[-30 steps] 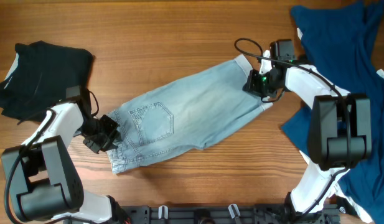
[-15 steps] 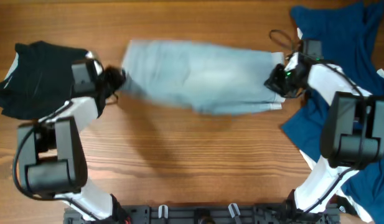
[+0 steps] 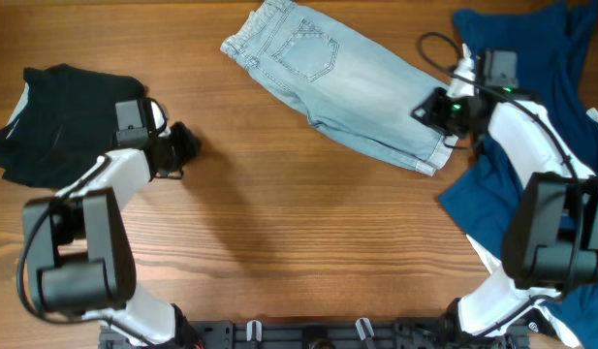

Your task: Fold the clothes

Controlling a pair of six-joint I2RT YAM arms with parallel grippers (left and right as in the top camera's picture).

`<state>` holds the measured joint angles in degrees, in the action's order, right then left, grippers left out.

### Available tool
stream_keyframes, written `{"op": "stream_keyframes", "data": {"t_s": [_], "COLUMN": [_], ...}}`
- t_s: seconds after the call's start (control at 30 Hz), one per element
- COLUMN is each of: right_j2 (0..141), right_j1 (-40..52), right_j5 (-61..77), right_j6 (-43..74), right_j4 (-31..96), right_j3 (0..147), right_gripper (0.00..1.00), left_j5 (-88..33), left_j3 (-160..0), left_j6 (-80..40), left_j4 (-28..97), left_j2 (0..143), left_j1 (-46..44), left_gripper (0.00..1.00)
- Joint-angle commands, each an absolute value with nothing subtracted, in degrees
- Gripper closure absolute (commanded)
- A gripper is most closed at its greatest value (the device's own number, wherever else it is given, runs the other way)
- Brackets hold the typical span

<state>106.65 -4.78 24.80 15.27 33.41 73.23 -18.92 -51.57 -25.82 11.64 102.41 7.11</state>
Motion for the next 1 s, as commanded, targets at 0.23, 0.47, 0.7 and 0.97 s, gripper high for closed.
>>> {"op": "stream_keyframes", "data": {"t_s": [0.23, 0.47, 0.7, 0.97], "right_j2": [112.8, 128.2, 131.1, 128.7], "right_j1": [20.1, 21.6, 21.7, 21.5], "right_j5": [11.0, 14.0, 27.3, 43.3], "right_j6": [9.3, 18.7, 16.1, 1.0], "right_j4": [5.2, -8.6, 5.9, 36.8], "right_j3": [80.6, 80.6, 80.6, 80.6], "right_gripper": [0.38, 0.37, 0.37, 0.35], "left_j5": [-14.1, -14.1, -14.1, -14.0], "left_j3": [-51.8, -51.8, -51.8, -51.8], "left_j6": [-17.1, -17.1, -17.1, -17.1], "left_j4": [27.7, 32.3, 31.9, 26.7], "left_j2": [85.8, 85.4, 85.4, 85.4], "left_j1": [6.9, 6.9, 6.9, 6.9], "left_gripper": [0.66, 0.63, 0.62, 0.60]}}
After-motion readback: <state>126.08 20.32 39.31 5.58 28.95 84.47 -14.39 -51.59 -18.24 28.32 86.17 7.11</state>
